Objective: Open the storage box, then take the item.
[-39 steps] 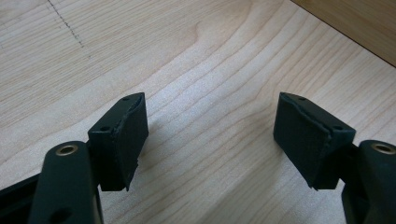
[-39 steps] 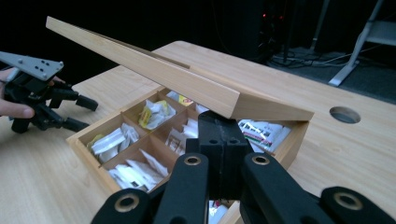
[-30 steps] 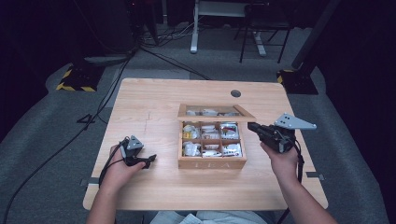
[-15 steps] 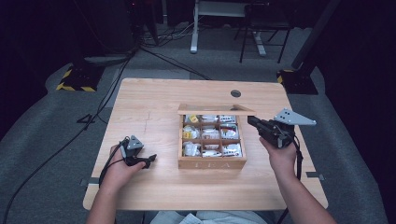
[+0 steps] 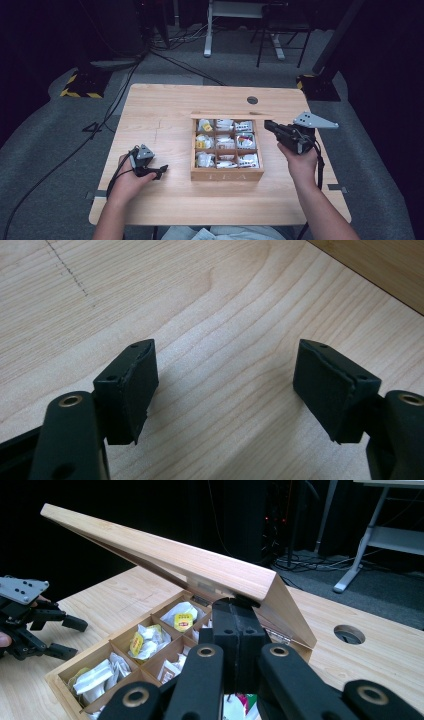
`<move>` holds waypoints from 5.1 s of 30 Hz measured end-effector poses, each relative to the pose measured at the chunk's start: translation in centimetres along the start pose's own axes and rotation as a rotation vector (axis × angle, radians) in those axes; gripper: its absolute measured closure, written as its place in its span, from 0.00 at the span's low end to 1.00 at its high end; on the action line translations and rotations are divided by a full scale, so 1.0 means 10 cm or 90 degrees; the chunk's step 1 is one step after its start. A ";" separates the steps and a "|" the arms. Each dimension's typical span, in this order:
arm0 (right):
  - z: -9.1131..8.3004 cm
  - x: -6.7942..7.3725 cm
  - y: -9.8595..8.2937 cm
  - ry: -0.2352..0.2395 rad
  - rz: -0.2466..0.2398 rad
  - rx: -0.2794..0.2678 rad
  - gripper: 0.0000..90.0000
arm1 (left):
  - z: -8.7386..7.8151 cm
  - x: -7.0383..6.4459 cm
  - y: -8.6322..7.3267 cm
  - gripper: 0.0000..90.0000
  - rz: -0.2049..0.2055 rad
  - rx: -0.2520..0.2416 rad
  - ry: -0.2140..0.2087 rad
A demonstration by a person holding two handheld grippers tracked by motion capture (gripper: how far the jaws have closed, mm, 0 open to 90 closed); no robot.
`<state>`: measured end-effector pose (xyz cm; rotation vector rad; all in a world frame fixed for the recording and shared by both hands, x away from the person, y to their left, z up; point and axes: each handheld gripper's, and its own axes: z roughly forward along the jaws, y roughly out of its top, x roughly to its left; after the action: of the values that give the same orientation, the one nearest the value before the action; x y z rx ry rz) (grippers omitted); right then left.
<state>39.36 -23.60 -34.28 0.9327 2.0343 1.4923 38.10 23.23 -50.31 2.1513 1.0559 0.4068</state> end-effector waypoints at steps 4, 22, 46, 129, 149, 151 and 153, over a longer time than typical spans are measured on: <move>0.00 0.01 0.00 0.000 0.000 0.002 1.00 | 0.01 0.01 0.02 0.30 0.003 0.002 -0.001; -0.02 0.01 -0.04 0.013 0.009 0.004 1.00 | -0.04 0.02 0.01 0.29 0.001 0.014 -0.025; 0.00 0.03 -0.03 0.020 0.002 0.005 1.00 | -0.48 -0.37 0.45 0.34 0.031 -0.113 -0.109; 0.02 0.03 0.00 0.039 -0.005 0.013 1.00 | 0.59 -1.36 1.37 0.72 0.119 -0.018 -0.178; 0.02 0.03 0.00 0.041 -0.003 0.013 1.00 | 0.65 -1.42 1.41 0.91 0.142 0.026 -0.184; 0.02 0.03 0.00 0.041 -0.003 0.013 1.00 | 0.65 -1.41 1.41 0.93 0.141 0.025 -0.190; 0.02 0.03 0.00 0.041 -0.004 0.012 1.00 | 0.65 -1.41 1.41 0.96 0.141 0.026 -0.193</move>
<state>39.30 -23.30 -34.33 0.8964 2.0984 1.5200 40.87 3.24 -44.61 2.2861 0.6666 0.1514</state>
